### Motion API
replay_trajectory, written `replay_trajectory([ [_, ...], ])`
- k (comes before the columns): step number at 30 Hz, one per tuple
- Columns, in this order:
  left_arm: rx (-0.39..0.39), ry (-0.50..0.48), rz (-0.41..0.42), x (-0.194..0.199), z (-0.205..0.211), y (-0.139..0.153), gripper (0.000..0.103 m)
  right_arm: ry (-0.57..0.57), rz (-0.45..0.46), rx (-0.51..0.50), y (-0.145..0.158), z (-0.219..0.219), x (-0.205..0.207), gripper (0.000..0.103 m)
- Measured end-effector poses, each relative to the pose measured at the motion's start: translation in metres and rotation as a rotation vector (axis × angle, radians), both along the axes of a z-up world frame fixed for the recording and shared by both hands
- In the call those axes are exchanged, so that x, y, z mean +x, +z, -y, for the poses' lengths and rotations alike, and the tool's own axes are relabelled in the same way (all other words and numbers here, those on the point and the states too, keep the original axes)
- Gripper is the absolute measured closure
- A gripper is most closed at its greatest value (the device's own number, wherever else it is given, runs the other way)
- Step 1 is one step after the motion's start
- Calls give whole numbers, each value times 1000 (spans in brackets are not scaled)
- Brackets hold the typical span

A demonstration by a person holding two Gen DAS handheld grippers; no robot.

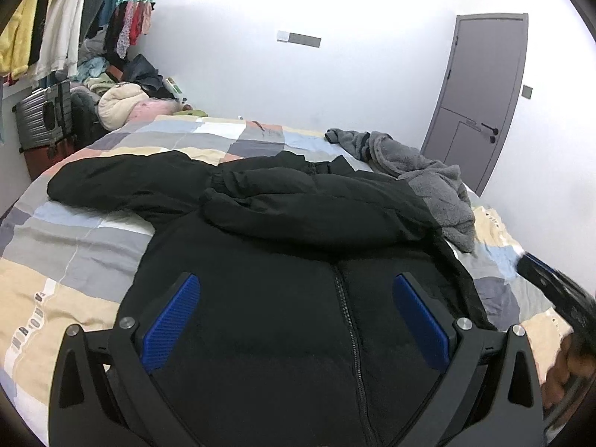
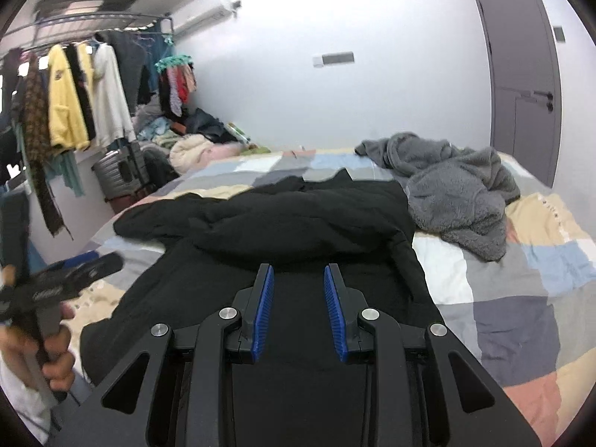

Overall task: Fold large clothes
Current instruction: 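Grasp the other sleeve cuff with the left tool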

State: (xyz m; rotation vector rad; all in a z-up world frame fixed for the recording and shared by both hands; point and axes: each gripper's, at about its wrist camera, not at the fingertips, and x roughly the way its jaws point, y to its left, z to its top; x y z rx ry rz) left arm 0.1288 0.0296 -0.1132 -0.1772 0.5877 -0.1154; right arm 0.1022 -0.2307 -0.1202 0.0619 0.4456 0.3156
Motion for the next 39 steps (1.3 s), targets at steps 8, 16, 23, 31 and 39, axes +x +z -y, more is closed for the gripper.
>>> replay_trajectory([
  [8,-114,78,-29,7,-65,14,0,-52,25,26,-7,7,-24,76],
  [16,-175,211,-68,67,-180,47,0,-36,23,60,-17,10,-16,72],
  [23,-222,347,-84,142,-296,38,0,-94,-25,60,-25,12,-8,63],
  [31,-446,448,-150,196,-396,-53,0,-101,-66,32,-18,-11,2,44],
  [39,-619,557,-117,227,-466,-138,1,-97,-147,-5,-32,-48,43,13],
])
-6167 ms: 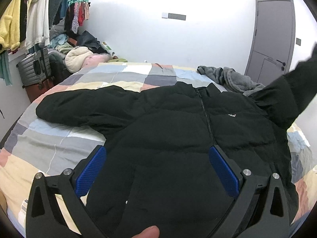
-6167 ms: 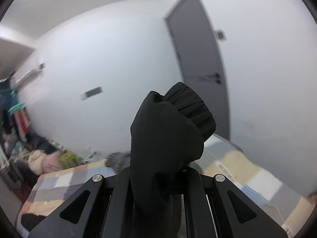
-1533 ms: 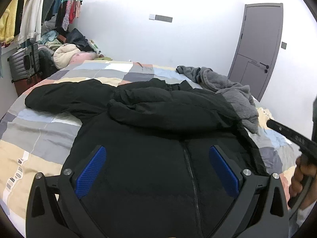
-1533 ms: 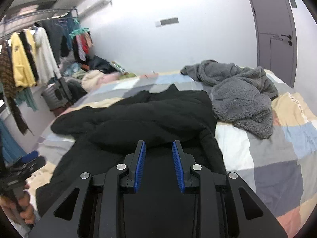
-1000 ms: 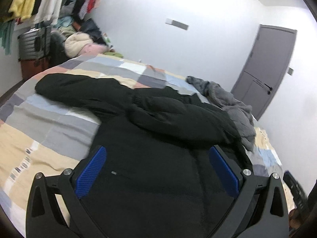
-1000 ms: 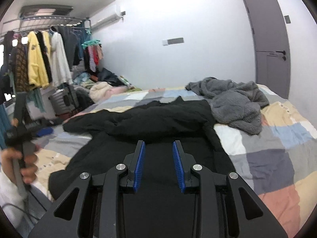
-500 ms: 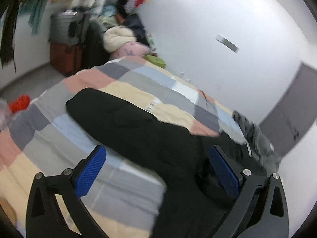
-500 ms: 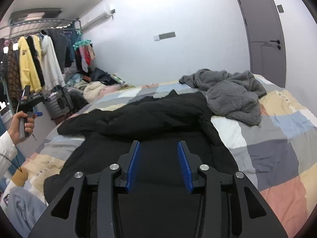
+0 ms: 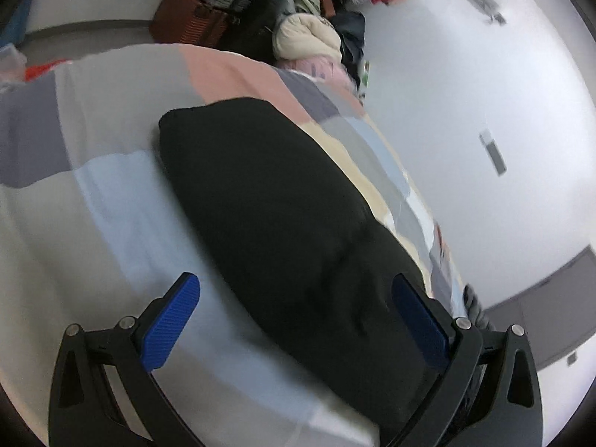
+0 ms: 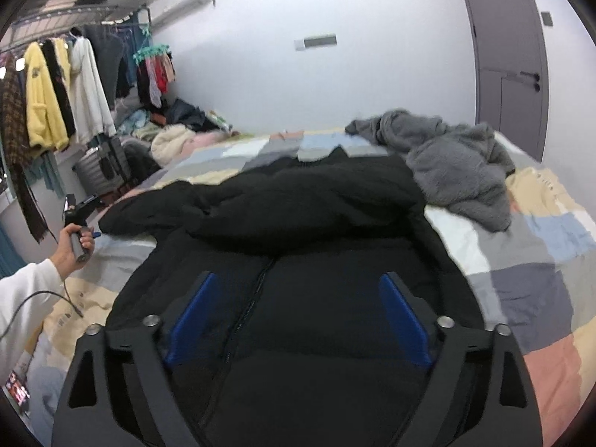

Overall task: Fold large clothes
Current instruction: 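Grasp the other sleeve cuff with the left tool, then lift the sleeve with the left tool and fold it across the jacket body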

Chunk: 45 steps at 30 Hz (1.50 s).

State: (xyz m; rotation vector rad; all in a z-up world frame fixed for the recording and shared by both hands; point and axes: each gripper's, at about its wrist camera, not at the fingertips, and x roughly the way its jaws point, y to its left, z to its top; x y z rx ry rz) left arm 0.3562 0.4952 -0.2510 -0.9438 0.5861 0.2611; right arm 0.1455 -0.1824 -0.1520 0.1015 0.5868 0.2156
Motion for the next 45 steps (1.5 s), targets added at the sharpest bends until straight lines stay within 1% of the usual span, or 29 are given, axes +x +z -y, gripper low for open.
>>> replay_trajectory([
  [2,-5,40,-5,6,-11,-12,1,-17,-20,12,-4,-2,9,11],
  [4,-35,74,-3,11,-22,-23,1,-39,-36,17,-7,-4,17,10],
  [6,-72,99,17,17,-34,-33,1,-54,-41,12,-8,-5,24,10],
  [8,-89,100,46,23,-38,-36,2,-65,-45,4,-9,-6,28,10],
  [11,-102,89,76,33,-40,-34,8,-75,-52,-17,-13,-9,31,10],
  [13,-83,94,39,41,-38,-33,13,-81,-63,-26,-15,-8,35,10],
  [14,-73,93,9,45,-36,-32,22,-81,-65,-26,-16,-7,36,10],
  [15,-66,94,0,46,-34,-30,33,-84,-63,-27,-16,-6,35,10],
  [16,-63,93,1,45,-32,-28,38,-85,-62,-30,-15,-6,35,10],
  [18,-66,95,15,42,-32,-22,70,-87,-55,-34,-14,-5,33,10],
  [19,-61,96,17,39,-31,-15,76,-86,-50,-35,-13,-5,33,10],
  [20,-50,94,18,32,-30,-11,84,-84,-44,-36,-11,-4,31,10],
  [21,-21,83,8,29,-27,-1,89,-83,-39,-40,-10,-3,30,10],
  [23,62,63,-21,22,-22,22,94,-83,-35,-51,-9,-2,27,10],
  [24,111,58,-34,16,-18,38,95,-79,-32,-49,-8,-2,26,10],
  [25,137,56,-36,9,-15,47,96,-74,-27,-46,-7,-1,23,10],
  [28,219,57,-22,-21,-6,89,99,-54,-10,-36,-3,1,15,9],
  [29,239,58,-23,-26,-4,98,100,-47,1,-33,-1,3,11,8],
  [31,292,67,13,-43,5,118,101,-35,13,-37,2,4,5,7],
  [32,312,79,19,-49,10,127,101,-28,16,-39,3,4,2,7],
  [34,317,91,19,-56,15,136,102,-17,23,-47,4,6,-6,4],
  [35,315,99,25,-63,19,141,102,-14,28,-47,5,8,-9,0],
  [37,327,113,20,-74,27,153,102,-18,47,-41,8,13,-18,0],
  [40,389,106,12,-75,47,173,102,-29,74,-23,12,25,-27,0],
  [41,429,97,7,-74,59,184,102,-36,82,-15,13,29,-30,0],
  [43,483,81,7,-71,77,200,102,-46,87,0,14,37,-31,0],
  [45,536,53,24,-70,100,220,102,-55,90,13,15,42,-32,0],
])
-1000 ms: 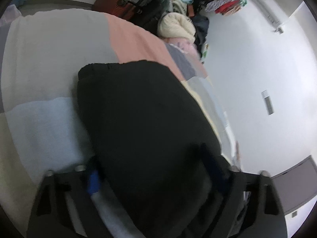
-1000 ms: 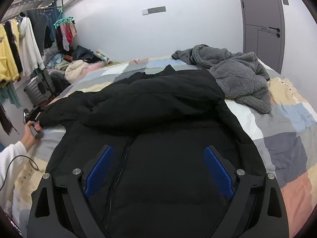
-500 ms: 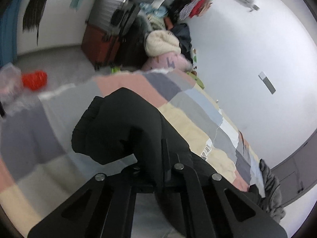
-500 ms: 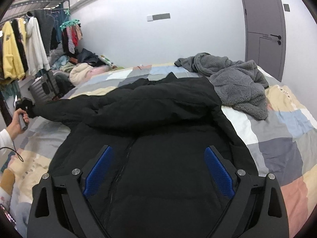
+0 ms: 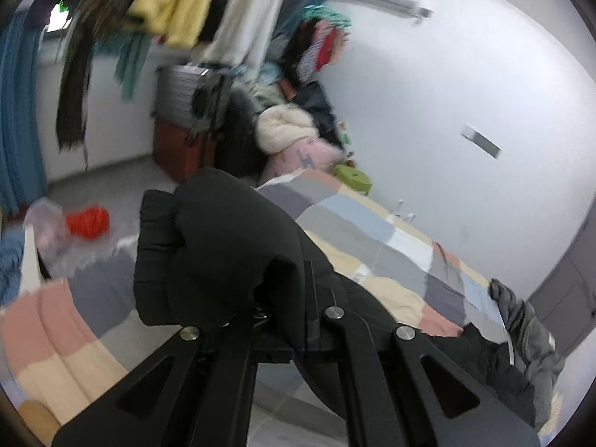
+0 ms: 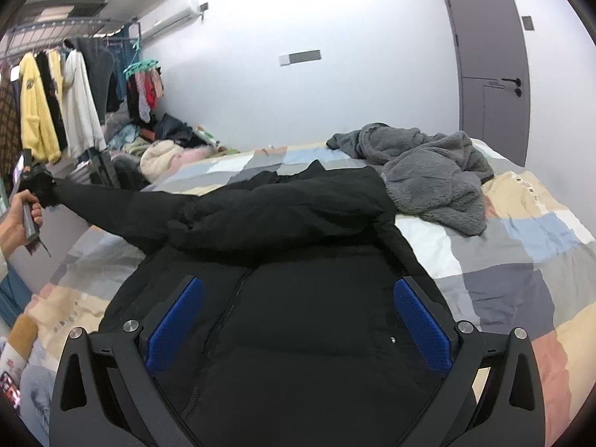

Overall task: Fold large clothes
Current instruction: 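Lift the sleeve with the left tool and fold it across the jacket body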

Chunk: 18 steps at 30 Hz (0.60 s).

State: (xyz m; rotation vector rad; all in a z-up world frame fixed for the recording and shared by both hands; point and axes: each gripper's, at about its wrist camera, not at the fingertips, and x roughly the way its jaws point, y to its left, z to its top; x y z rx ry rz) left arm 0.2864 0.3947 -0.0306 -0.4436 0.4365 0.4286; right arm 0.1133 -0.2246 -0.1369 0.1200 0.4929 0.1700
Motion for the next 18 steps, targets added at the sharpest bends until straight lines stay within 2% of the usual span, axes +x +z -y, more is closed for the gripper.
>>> replay_trajectory([
  [4,128,-80,9,8,58,41,102,-19,9,19,2,10,-1,0],
  [11,242,-236,37,18,158,85,102,-26,22,22,2,18,-3,0],
  [15,275,-311,55,24,208,91,101,-32,25,32,3,25,-5,0],
  [18,271,-380,76,27,247,86,101,-37,29,54,4,31,-6,0],
])
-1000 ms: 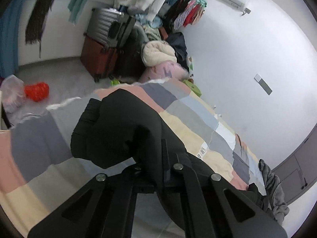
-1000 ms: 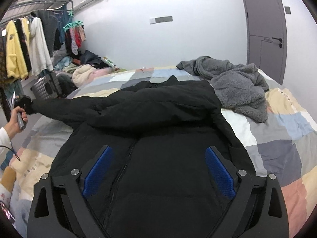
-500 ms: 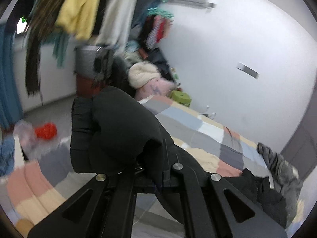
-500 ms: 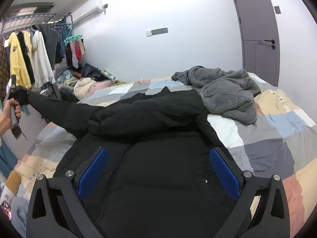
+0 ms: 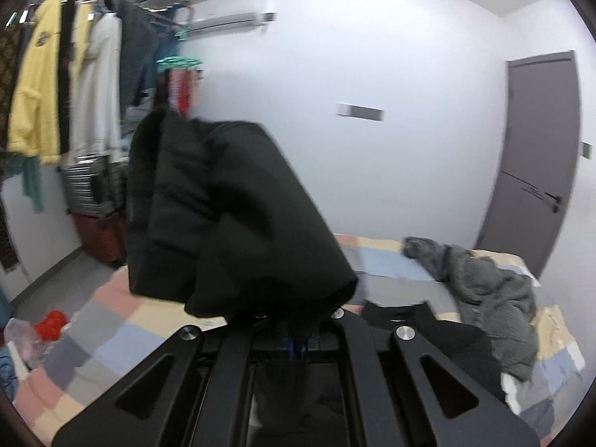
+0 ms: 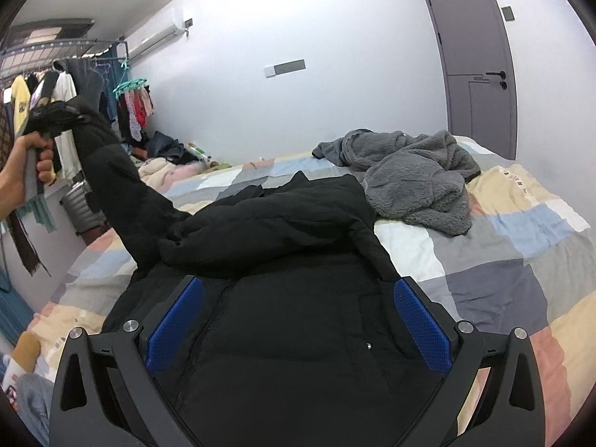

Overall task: Fold large clothes
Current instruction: 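Lift the sleeve with the left tool and fold it across the jacket body, then lower the sleeve onto the jacket and open the left tool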

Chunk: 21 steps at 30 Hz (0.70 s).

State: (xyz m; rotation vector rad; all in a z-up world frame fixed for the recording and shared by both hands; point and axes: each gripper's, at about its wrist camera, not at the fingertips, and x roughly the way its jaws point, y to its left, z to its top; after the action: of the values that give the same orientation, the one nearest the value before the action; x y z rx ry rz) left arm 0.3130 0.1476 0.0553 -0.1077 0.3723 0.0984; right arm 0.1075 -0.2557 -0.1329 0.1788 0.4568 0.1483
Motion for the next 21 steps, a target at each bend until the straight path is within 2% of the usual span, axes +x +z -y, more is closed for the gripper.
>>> replay_trajectory([
  [4,50,-117,-24,5,62,-25,101,-16,0,33,2,10,6,0],
  [8,38,-215,-61,14,118,-62,101,-38,10,51,1,20,8,0],
  [12,83,-300,-107,29,172,-97,101,-51,-5,62,-5,28,15,0],
  [17,119,-363,-207,50,229,-153,101,-53,-22,46,-15,33,26,0],
  [21,122,-374,-275,67,250,-187,101,-44,-43,63,-25,37,37,0],
])
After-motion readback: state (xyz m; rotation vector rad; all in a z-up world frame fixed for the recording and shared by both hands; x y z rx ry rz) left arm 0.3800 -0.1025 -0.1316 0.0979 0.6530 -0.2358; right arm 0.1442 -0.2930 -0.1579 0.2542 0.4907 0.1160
